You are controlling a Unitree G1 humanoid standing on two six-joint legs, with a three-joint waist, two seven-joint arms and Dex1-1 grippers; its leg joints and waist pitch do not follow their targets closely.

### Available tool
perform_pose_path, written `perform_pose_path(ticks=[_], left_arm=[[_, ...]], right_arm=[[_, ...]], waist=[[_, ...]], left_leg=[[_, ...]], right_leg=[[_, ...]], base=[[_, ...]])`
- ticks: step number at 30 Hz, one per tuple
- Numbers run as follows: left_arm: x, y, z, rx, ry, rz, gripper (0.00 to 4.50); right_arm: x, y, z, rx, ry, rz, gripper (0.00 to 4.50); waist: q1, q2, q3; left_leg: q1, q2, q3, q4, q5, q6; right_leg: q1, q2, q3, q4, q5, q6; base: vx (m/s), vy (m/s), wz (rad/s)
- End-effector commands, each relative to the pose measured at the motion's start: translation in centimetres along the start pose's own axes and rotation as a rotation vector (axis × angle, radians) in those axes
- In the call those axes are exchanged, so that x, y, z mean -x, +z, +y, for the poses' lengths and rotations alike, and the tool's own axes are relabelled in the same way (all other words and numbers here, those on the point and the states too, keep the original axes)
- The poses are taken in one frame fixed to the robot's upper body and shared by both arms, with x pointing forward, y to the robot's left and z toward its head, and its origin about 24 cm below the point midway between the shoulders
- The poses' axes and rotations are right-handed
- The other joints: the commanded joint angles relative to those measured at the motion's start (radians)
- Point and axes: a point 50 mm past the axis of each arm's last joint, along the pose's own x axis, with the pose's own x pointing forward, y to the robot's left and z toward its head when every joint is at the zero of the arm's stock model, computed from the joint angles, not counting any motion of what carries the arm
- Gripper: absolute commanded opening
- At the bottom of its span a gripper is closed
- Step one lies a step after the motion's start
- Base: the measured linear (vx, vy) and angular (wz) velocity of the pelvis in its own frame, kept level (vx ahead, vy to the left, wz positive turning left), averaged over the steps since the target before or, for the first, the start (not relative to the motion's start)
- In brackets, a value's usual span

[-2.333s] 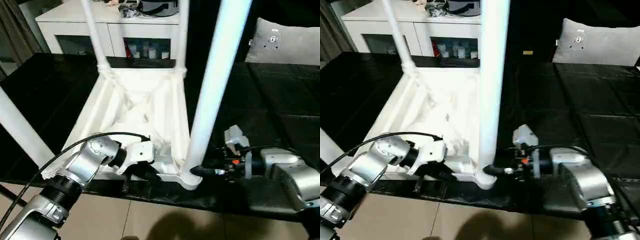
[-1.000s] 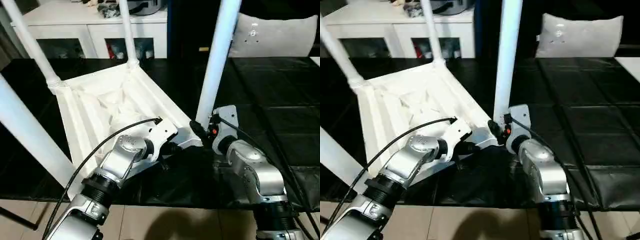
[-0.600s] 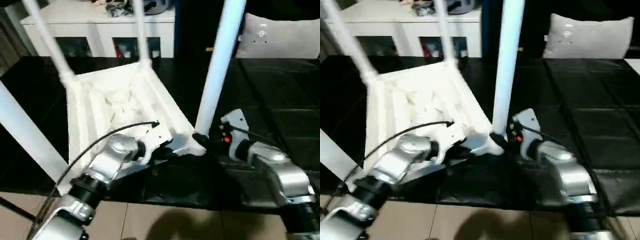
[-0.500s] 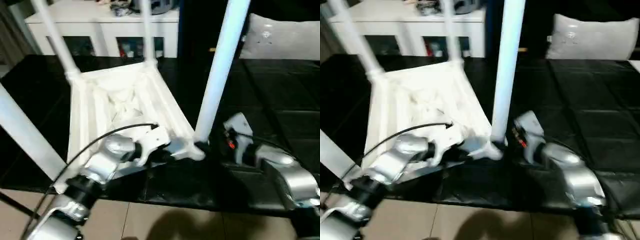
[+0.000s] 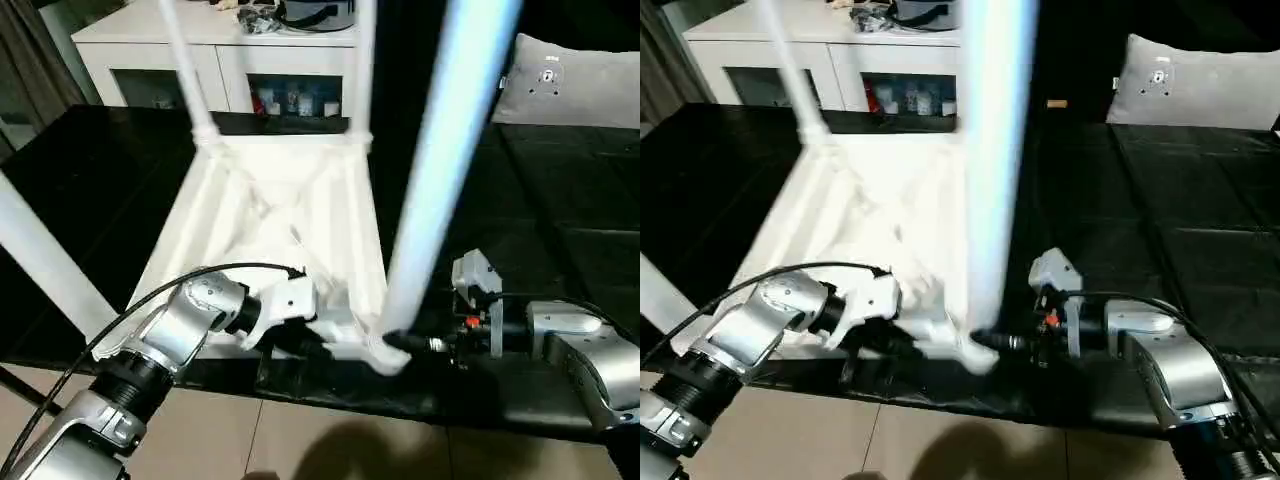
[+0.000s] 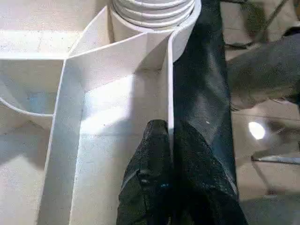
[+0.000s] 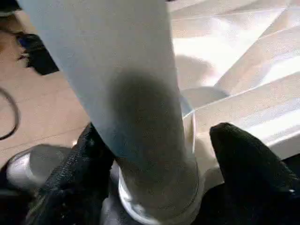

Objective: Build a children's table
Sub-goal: Rotate leg to tighten

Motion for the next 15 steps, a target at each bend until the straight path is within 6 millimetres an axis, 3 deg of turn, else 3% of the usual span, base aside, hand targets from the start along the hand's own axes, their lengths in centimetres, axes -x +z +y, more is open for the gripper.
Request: perform_pose_path(ticks=[1,11,15], left_arm=[[-0.4,0.9,-0.42,-0.057,-0.09,-0.002,0.0],[-0.64,0.71,-0.63,-0.05,-0.097,-0.003,0.0],[-0.65,0.62,-0.61,-0.041,-0.09,-0.005,0.0]], right_arm=[[-0.1,0.38,-0.13,0.012,0.027,0.008,3.2],[-0.63,0.22,0.35,-0.018,0.116,0.01,2.26],[-0.73,0.03,0.54,-0.028,0.13,0.007,2.15]], waist=[[-0.003,-0.022,-0.06],[0.001,-0.027,-0.062],[0.0,-0.027,-0.061]], left_leg=[[-0.005,0.053,-0.006,-0.064,-0.129,0.083],[-0.006,0.053,-0.005,-0.062,-0.112,0.082],[-0.004,0.054,-0.006,-0.064,-0.121,0.077]], right_leg=[[0.057,-0.082,0.055,-0.07,-0.357,-0.125],[0.058,-0.081,0.055,-0.067,-0.346,-0.123],[0.058,-0.081,0.054,-0.069,-0.358,-0.117]], base=[[0.0,0.0,0.0],[0.0,0.0,0.0],[0.0,0.0,0.0]])
